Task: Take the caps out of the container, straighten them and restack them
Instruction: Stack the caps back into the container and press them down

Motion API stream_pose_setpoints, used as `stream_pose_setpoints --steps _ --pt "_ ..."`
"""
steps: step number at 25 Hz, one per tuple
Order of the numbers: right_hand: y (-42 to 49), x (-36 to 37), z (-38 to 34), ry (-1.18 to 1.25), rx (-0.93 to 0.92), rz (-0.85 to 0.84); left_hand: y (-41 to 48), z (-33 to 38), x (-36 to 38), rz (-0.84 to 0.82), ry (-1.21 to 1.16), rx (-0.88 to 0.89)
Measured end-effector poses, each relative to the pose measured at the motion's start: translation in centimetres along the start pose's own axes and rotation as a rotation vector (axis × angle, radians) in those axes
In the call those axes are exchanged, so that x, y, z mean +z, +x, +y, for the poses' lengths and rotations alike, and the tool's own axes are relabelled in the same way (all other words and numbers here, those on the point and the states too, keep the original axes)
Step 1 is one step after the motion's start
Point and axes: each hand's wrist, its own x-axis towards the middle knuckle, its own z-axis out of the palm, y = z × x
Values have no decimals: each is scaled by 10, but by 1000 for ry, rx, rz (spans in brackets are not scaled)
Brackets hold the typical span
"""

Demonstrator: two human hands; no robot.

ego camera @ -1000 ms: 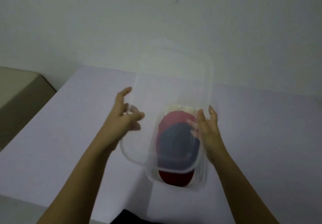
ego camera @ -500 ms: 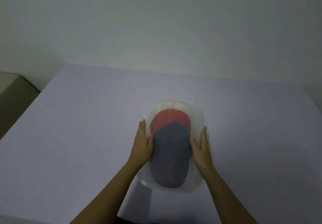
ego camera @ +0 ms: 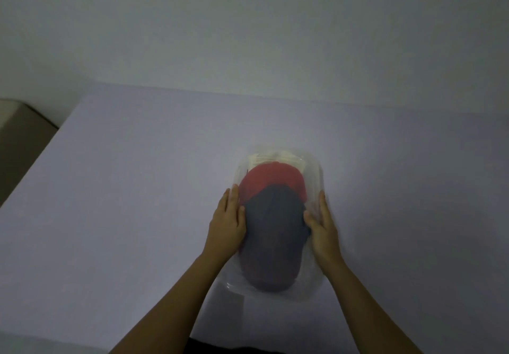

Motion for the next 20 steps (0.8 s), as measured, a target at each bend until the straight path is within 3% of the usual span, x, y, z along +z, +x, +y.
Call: stream_pose_setpoints --steps 10,14,16,18,20 --pt "-8 5 -3 -304 -101 52 -2 -2 -2 -34 33 -10" --pt "-23 -9 -11 -405 -138 138 -19 -6 -30 -88 -128 -112" --pt "-45 -22 -3 -374 -54 53 -43 -15 -43 -134 -225 -251" --pt "-78 -29 9 -259 104 -140 -74 -27 -49 -250 -381 -400" --pt "-98 -34 19 -127 213 -270 -91 -28 -45 -375 -597 -462"
